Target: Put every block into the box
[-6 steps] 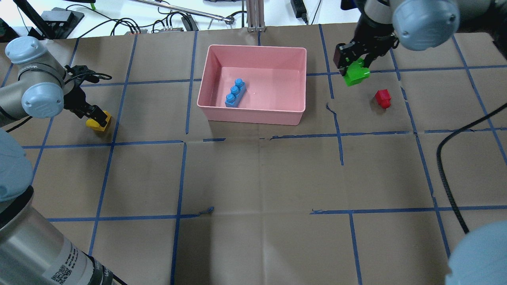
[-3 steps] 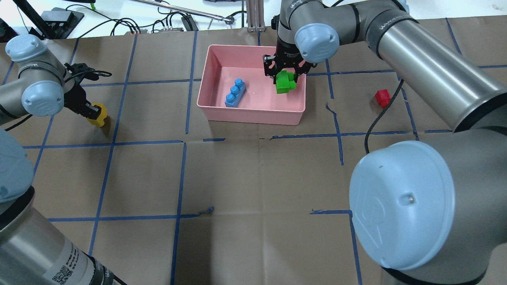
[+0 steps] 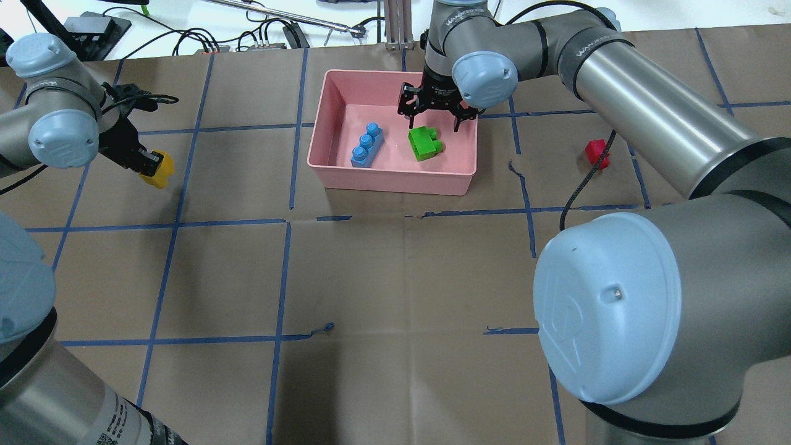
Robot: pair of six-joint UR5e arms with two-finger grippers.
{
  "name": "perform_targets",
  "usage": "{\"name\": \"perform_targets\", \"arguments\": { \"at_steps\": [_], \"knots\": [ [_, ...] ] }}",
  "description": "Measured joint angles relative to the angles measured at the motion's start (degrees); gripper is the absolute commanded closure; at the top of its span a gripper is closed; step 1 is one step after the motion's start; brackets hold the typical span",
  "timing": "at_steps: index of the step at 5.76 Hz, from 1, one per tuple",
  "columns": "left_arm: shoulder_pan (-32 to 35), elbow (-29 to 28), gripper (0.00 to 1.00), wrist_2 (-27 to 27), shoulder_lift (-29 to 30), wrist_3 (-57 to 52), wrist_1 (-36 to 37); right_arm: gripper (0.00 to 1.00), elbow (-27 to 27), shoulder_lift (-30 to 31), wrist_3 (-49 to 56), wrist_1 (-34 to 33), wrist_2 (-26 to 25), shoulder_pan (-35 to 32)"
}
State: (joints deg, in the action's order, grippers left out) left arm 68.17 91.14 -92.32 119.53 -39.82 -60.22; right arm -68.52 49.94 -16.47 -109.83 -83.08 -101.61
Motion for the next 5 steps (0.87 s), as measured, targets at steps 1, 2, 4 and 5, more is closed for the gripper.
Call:
{"name": "perform_targets", "arguments": {
  "at_steps": [1, 2, 4, 5],
  "knots": [
    [2.8, -0.6, 1.00, 1.1, -1.2, 3.5, -0.7, 0.00, 1.0, 1.9, 1.5, 3.7, 0.0, 0.7],
    [7.5, -2.6, 1.00, 2.2, -2.1, 11.9, -2.2, 0.00, 1.8, 3.7, 5.4, 7.2, -0.2, 2.6],
    [17.8, -8.9, 1.00, 9.1, -1.8, 37.1, -4.2, 0.00, 1.8, 4.9, 16.8, 9.1, -0.6, 9.5],
    [21.9, -10.6, 0.96, 12.5, -1.5, 46.6, -4.0, 0.00, 0.6, 4.8, 23.8, 8.8, -1.9, 13.6]
  ]
}}
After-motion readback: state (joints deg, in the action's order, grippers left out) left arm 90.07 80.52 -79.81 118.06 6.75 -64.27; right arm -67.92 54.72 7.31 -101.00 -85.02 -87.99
